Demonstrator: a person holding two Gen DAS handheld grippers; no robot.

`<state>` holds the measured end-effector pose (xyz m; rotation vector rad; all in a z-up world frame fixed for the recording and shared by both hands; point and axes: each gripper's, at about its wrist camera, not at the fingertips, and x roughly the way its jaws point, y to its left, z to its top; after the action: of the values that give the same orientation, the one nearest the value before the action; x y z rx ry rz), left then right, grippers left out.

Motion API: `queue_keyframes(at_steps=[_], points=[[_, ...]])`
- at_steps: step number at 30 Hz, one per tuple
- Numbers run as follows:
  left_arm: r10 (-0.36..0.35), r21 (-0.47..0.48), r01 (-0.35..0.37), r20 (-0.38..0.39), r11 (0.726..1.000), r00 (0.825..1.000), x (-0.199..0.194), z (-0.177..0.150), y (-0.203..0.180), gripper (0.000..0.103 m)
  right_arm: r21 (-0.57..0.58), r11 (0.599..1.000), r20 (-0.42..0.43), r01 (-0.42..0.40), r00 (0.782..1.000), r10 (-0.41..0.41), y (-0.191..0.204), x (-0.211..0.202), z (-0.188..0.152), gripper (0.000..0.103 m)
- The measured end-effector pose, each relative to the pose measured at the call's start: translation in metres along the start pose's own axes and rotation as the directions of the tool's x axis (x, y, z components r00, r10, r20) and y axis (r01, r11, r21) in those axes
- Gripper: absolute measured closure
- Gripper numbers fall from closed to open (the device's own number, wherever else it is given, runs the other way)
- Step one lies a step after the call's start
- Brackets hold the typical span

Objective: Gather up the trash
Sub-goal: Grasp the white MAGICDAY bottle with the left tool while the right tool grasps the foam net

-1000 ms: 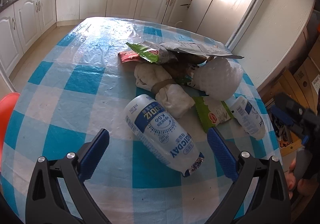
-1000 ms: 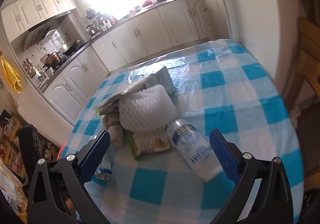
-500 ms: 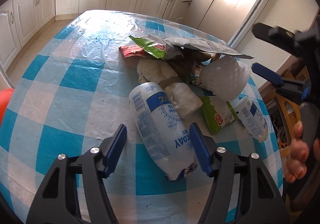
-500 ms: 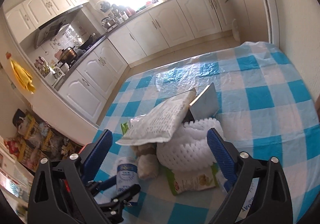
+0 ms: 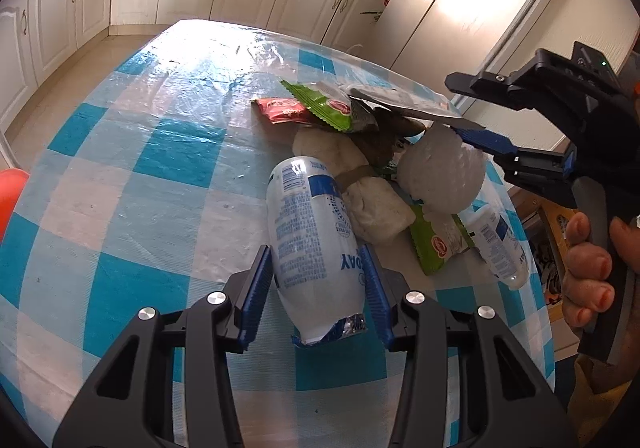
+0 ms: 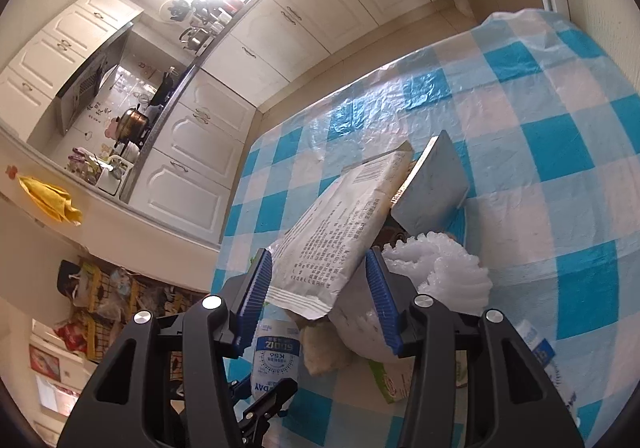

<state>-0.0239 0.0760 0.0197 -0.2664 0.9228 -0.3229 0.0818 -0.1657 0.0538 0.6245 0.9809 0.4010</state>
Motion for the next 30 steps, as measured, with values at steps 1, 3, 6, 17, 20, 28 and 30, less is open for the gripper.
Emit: queue_keyframes(at_steps=[1, 3, 6, 17, 20, 28, 30], points=[[-0.003, -0.002, 0.003, 0.001, 1.000, 1.000, -0.001, 0.000, 0.001, 0.057, 0.006, 1.000, 0.001, -0.001, 1.000, 0.001, -0.001, 0.001, 0.000, 0.055], [-0.008, -0.006, 0.008, -0.001, 1.000, 1.000, -0.002, 0.000, 0.004, 0.057, 0.017, 1.000, 0.005, 0.003, 1.000, -0.003, -0.003, 0.003, 0.000, 0.071], [-0.010, -0.009, 0.010, 0.000, 1.000, 1.000, -0.004, -0.001, 0.009, 0.057, 0.054, 0.998, -0.007, -0.025, 1.000, 0.026, -0.010, 0.008, -0.003, 0.075], [-0.020, -0.009, 0.021, 0.013, 1.000, 1.000, -0.009, -0.002, 0.015, 0.057, 0.176, 0.982, 0.012, -0.072, 0.997, 0.071, -0.010, 0.008, 0.007, 0.037], [-0.023, -0.015, 0.024, 0.017, 1.000, 1.000, -0.011, -0.003, 0.017, 0.057, 0.127, 0.990, 0.024, -0.053, 0.998, 0.050, 0.000, 0.003, 0.006, 0.035], [-0.035, -0.024, 0.035, 0.033, 0.999, 0.999, -0.017, -0.001, 0.024, 0.057, -0.048, 0.993, 0.135, 0.104, 0.986, -0.097, 0.009, -0.028, -0.008, 0.012], [-0.038, -0.026, 0.039, 0.035, 0.999, 0.999, -0.018, -0.001, 0.026, 0.057, -0.093, 0.979, 0.146, 0.181, 0.975, -0.166, 0.005, -0.028, -0.013, 0.012]])
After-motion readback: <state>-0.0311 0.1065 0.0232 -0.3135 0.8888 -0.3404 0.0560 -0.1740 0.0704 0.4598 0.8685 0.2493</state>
